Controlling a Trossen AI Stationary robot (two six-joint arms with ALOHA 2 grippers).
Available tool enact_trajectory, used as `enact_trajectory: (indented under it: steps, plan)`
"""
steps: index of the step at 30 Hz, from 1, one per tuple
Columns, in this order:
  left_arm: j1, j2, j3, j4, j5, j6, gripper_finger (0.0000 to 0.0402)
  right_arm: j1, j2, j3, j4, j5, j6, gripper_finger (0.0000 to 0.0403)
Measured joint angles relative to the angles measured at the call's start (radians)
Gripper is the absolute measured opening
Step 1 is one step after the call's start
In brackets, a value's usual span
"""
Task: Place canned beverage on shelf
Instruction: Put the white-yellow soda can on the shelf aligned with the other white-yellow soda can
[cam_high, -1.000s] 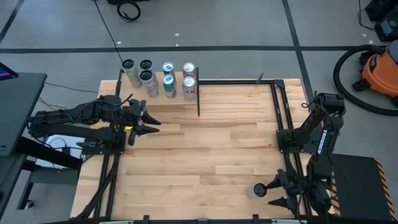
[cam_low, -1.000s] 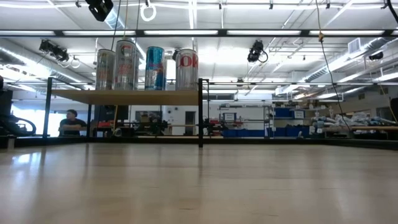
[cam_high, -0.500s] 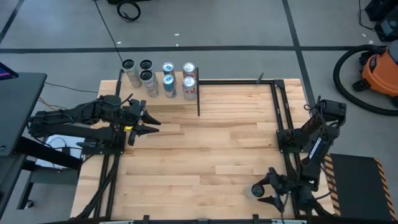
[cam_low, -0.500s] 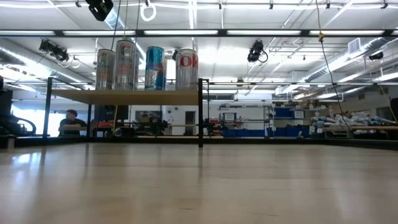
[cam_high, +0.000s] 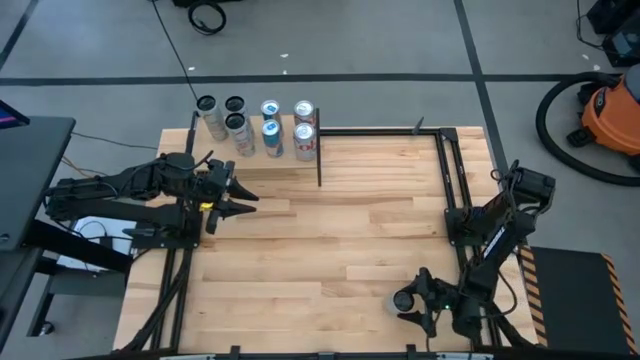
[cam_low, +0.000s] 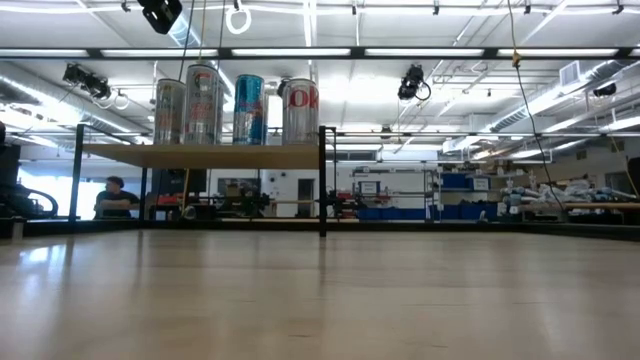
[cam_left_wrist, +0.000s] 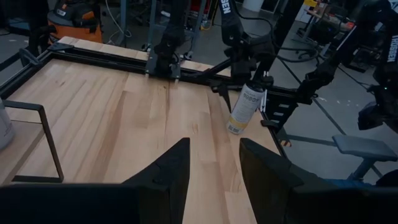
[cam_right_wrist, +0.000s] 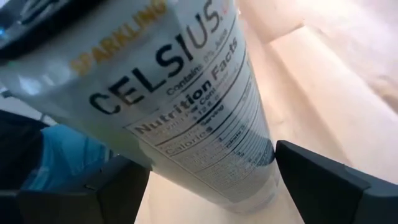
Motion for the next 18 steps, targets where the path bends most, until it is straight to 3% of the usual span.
enact_trajectory:
  steps: [18]
  plan:
    - [0.0, 0.018, 0.0, 0.0, -0.008, 0.0, 0.0144, -0.211, -0.001, 0.0, 0.009, -0.026, -0.095, 0.029]
